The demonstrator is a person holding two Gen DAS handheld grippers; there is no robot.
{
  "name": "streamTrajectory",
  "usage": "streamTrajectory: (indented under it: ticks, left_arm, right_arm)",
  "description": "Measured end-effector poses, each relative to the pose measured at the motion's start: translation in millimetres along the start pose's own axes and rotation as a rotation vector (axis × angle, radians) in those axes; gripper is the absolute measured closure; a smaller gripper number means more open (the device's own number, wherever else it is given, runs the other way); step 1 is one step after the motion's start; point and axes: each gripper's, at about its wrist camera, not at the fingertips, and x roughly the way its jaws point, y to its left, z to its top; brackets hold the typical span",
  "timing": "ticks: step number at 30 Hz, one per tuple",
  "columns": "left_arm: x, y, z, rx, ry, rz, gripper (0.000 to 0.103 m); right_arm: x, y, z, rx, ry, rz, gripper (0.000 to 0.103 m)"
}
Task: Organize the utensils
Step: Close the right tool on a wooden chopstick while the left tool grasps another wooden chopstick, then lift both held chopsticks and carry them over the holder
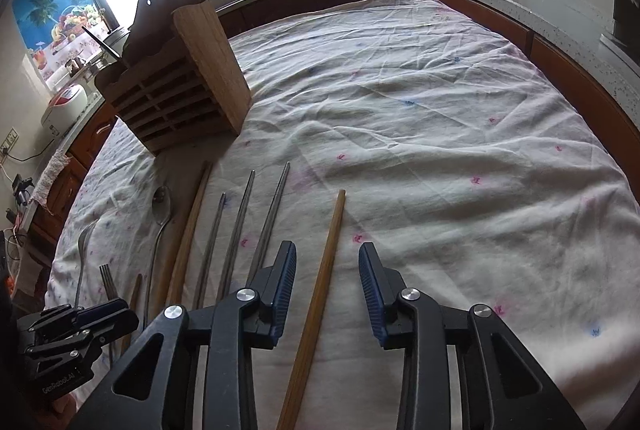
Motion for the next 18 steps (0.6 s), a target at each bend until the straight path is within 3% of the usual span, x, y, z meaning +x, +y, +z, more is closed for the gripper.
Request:
streamTrajectory:
  ticks: [6,11,18]
  left_arm:
    - [5.7,-6.3,6.5,0.048,0.018,0.023,0.083]
    - [8.3,-8.2,8.6,0.074,0.016,0.065,0.096]
    - [5.3,-7.1,8.2,0.048,0.016,0.032,0.099]
  right_arm:
    - [13.0,7.0,8.8,-0.054,0.003,-0.044,0.076]
    - [16.6,9.8,10.0,-0.085,-0.009,-0.093,0.094]
    - [13.0,7.1,10.2,-0.039,-0.001,-0.032,0.098]
